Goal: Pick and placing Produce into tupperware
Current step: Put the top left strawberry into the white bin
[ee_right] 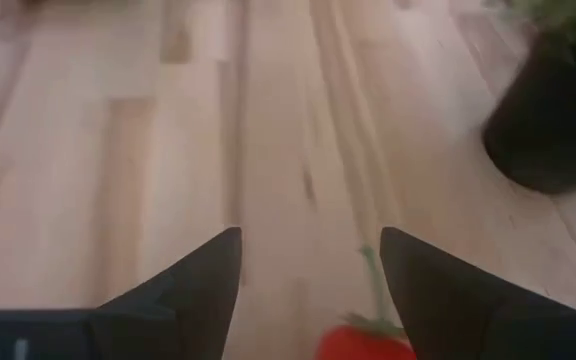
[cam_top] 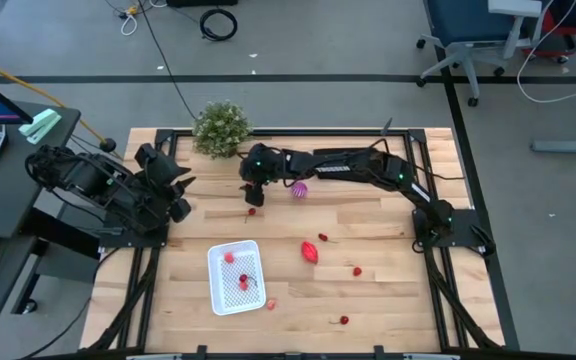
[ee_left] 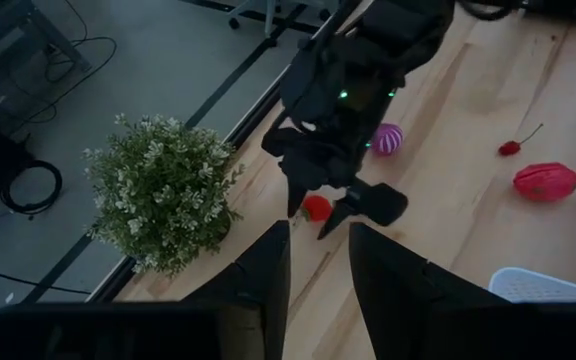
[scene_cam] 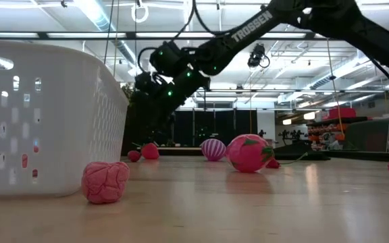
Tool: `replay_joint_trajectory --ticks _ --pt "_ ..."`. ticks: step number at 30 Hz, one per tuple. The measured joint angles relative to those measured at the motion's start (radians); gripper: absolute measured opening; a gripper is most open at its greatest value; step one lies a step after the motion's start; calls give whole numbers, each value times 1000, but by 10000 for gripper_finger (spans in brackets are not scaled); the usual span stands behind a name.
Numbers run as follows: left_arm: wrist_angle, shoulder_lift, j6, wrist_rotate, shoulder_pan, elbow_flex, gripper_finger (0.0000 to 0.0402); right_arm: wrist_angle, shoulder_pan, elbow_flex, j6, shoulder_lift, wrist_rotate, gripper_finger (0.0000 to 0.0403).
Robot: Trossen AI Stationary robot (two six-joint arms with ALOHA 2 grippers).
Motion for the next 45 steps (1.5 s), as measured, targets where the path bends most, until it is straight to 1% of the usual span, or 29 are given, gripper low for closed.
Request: replay_joint_trajectory --ticks 6,9,13,16,20,25,29,33,36,41,42,45 --pt "1 0 9 0 0 0 110 26 -9 0 -30 5 73 247" --pt "1 0 34 0 0 0 110 17 -18 0 10 5 58 247" --pt "3 0 35 0 0 0 110 1 -24 1 46 21 67 247" --pt "6 0 34 0 0 0 110 15 -22 -1 39 42 88 246" --pt "8 0 34 0 0 0 110 27 -21 0 38 36 108 245" --pt "9 0 34 0 0 0 110 22 -21 0 31 36 115 229" --pt "10 0 34 0 0 0 110 21 -21 0 30 36 117 203" --pt "13 0 34 0 0 0 110 27 -21 0 28 36 131 159" --pt "13 0 34 0 0 0 110 43 -21 0 28 36 155 110" --pt "13 0 33 0 0 0 110 100 -18 0 39 36 156 16" --pt "13 0 33 0 0 0 110 109 -15 0 37 36 156 10" --pt "13 0 33 0 0 0 110 130 -9 0 36 36 156 14"
